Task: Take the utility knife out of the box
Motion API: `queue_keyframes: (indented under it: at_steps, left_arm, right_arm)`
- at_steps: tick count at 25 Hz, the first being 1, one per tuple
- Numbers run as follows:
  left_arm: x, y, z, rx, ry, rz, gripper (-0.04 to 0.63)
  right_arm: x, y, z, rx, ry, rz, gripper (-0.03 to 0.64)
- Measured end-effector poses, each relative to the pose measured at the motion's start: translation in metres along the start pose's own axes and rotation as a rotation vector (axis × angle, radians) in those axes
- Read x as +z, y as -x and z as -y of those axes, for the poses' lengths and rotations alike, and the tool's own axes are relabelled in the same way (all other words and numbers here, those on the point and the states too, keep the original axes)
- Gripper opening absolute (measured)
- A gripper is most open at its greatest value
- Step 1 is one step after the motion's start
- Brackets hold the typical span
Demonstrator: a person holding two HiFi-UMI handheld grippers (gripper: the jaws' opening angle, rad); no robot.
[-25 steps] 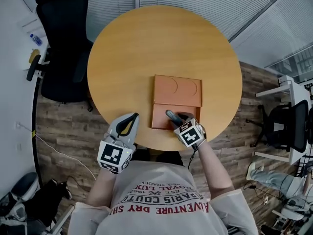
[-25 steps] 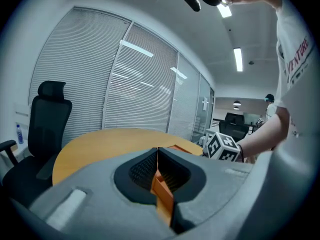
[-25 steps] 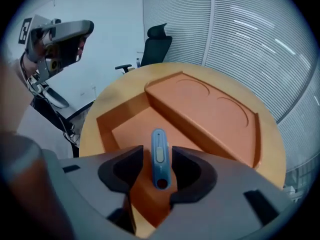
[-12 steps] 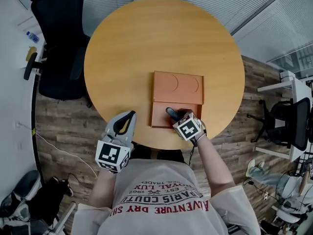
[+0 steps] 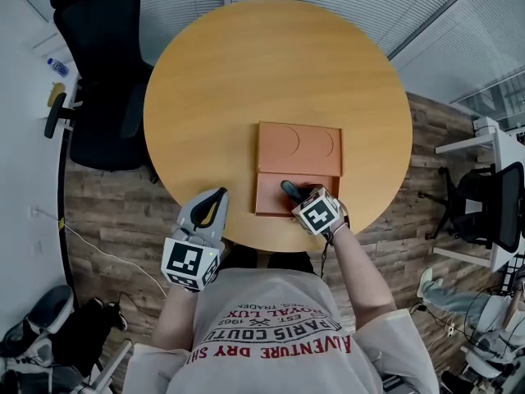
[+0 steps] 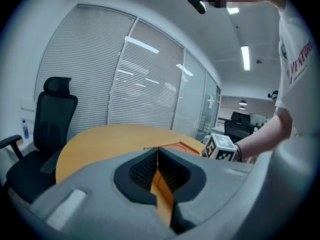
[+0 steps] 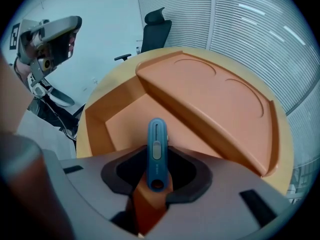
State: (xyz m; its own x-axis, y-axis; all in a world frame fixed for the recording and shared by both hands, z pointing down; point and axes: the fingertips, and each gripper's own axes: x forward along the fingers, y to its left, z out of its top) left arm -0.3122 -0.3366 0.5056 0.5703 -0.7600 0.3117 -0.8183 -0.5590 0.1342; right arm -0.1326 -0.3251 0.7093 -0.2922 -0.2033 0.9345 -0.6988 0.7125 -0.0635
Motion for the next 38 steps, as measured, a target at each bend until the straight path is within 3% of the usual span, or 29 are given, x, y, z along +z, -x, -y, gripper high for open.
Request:
queue_keyframes:
  at_steps: [8,16,31,38]
  left_arm:
    - [0.011,0.001,-0.001,0.029,0.012,0.022,0.011]
    - [0.040,-0.001,0.017,0.044,0.003,0.082,0.011]
    - [0.102,-0.012,0.053,0.019,-0.059,0.178,0.011]
    - [0.136,-0.018,0.068,0.004,-0.115,0.225,0.011]
  right_arm:
    - [0.030,0.028,-0.001,-0.019,0.051,0.097,0.133]
    - [0.053,0.091,0.009,-0.044,0.047,0.270,0.133]
    - [0.083,0.223,0.029,-0.174,-0.003,0.714,0.133]
    - [0.096,0.284,0.035,-0.234,-0.091,0.972,0.133]
